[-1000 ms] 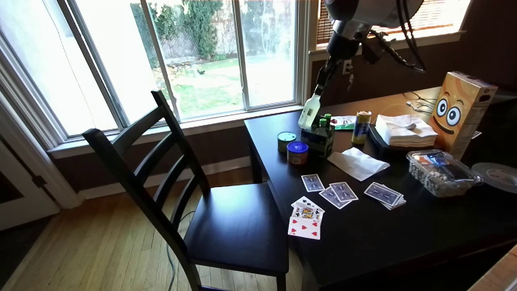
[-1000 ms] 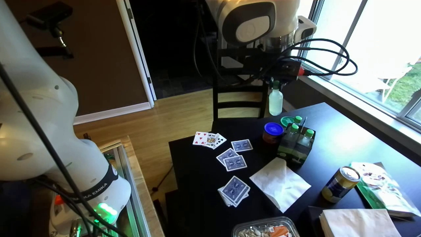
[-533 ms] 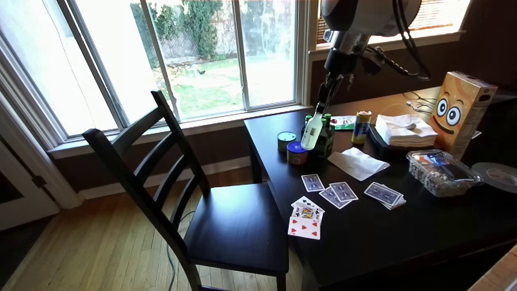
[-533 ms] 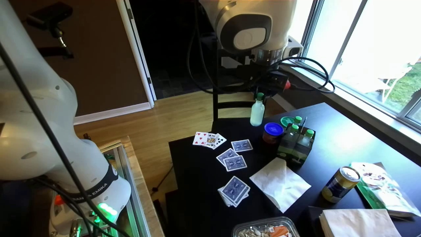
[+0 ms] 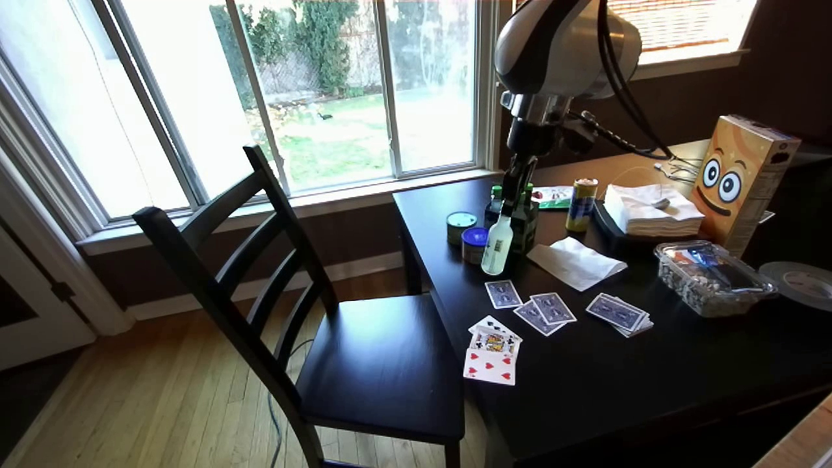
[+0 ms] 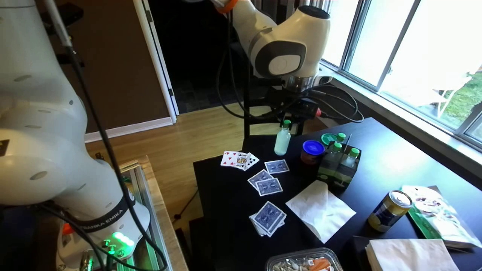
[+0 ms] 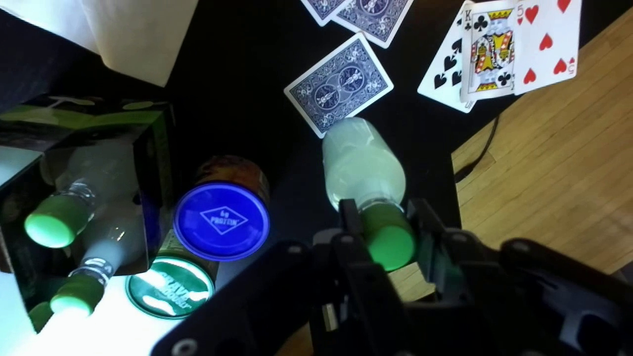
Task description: Take a bottle out of the crate
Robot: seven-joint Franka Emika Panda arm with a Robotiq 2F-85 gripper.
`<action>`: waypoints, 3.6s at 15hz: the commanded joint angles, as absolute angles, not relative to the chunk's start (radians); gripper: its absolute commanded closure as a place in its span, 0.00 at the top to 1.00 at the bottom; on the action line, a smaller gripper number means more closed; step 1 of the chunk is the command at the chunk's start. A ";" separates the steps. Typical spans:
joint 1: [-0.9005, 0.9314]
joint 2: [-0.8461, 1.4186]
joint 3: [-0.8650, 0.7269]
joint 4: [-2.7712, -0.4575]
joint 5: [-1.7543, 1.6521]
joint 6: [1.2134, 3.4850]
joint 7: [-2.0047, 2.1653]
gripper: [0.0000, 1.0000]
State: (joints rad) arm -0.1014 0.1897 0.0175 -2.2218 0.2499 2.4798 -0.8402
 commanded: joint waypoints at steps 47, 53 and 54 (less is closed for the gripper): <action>-0.085 0.320 0.049 -2.121 -0.023 2.421 -0.466 0.11; -0.094 0.348 0.054 -2.107 -0.021 2.424 -0.477 0.20; -0.094 0.347 0.055 -2.109 -0.020 2.422 -0.477 0.54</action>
State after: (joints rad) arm -0.0883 0.3374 0.0505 -2.1385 -0.0245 2.4552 -0.4730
